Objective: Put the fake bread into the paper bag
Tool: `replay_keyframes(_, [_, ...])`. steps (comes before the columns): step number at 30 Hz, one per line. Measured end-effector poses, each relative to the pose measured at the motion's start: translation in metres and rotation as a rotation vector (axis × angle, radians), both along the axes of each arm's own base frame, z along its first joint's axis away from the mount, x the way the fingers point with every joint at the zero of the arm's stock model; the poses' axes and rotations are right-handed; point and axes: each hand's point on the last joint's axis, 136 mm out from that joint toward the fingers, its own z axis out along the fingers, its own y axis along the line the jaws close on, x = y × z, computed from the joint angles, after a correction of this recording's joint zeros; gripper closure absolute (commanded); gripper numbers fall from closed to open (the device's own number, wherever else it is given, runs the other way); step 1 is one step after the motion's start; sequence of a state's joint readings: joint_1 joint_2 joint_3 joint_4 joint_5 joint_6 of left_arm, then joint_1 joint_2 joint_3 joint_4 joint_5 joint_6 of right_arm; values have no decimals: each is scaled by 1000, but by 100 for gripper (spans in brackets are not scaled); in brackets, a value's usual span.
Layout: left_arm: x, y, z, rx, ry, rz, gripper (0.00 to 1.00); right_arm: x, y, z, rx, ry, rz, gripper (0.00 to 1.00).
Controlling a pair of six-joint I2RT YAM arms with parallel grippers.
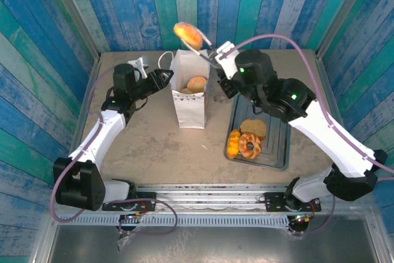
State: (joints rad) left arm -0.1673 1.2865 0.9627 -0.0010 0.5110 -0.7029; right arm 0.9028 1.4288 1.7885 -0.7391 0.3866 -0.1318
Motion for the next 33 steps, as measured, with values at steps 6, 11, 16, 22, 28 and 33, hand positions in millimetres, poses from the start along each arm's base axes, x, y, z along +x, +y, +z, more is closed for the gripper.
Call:
replay_keyframes(6, [1, 0, 2, -6, -3, 3, 49, 7, 19, -36, -69, 79, 18, 74])
replay_keyframes(11, [1, 1, 1, -3, -4, 10, 52, 12, 19, -62, -151, 125, -4, 74])
replay_keyframes(16, [2, 2, 1, -1, -4, 16, 58, 18, 15, -79, -227, 147, -43, 74])
replay_keyframes(22, [3, 3, 1, 2, -5, 23, 58, 23, 6, -91, -314, 156, -85, 73])
replay_keyframes(28, [3, 3, 1, 3, -5, 23, 58, 28, 2, -100, -392, 162, -104, 65])
replay_keyframes(33, [3, 3, 1, 3, -6, 23, 58, 29, 4, -109, -427, 188, -97, 57])
